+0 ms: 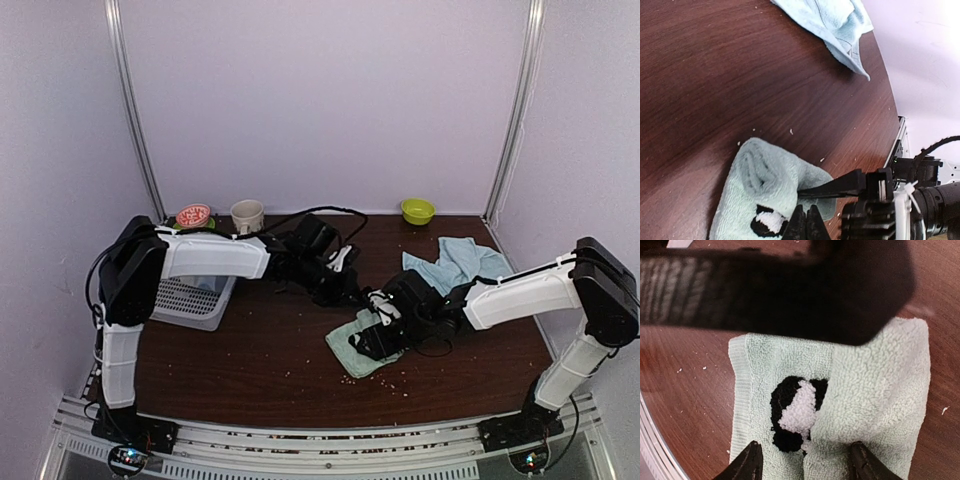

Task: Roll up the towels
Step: Roll the towel at the center of the board.

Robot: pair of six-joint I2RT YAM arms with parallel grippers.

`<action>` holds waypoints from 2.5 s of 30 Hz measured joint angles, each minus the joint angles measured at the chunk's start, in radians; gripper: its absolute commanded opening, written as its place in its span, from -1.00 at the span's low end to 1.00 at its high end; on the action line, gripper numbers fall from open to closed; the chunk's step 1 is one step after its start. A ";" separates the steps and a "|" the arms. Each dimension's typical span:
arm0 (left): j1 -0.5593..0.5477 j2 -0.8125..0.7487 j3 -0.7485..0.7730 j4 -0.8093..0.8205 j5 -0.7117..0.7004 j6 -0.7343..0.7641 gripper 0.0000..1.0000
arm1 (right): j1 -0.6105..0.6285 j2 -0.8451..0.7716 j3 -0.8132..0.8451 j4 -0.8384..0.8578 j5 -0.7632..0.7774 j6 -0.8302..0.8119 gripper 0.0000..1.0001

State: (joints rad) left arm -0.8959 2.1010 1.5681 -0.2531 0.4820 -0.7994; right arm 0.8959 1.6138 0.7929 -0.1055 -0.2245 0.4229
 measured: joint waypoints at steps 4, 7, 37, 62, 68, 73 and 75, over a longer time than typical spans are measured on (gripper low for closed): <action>-0.001 0.043 0.048 0.012 0.023 -0.009 -1.00 | 0.000 0.000 0.000 0.002 -0.005 -0.005 0.18; -0.003 0.076 0.074 0.019 0.037 -0.015 -1.00 | 0.000 0.000 0.000 0.002 -0.005 -0.006 0.18; 0.001 0.157 -0.008 0.088 0.019 -0.045 -1.00 | -0.021 -0.177 0.002 -0.203 0.035 -0.008 -0.25; 0.001 0.102 -0.101 0.111 0.003 -0.011 -1.00 | -0.002 -0.065 -0.014 -0.346 0.071 -0.013 -0.25; 0.001 0.083 -0.141 0.137 0.004 -0.002 -1.00 | -0.027 -0.146 -0.014 -0.352 0.037 -0.005 0.16; 0.001 0.072 -0.158 0.147 0.003 0.011 -1.00 | -0.131 -0.220 -0.010 -0.280 -0.078 0.026 0.25; 0.001 0.070 -0.161 0.148 0.002 0.019 -1.00 | -0.174 -0.214 -0.010 -0.237 -0.139 0.034 0.25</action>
State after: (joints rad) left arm -0.8951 2.1712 1.4071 -0.1055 0.4843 -0.7799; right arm 0.7219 1.3994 0.7830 -0.3428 -0.3637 0.4564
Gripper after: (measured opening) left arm 0.001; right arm 0.621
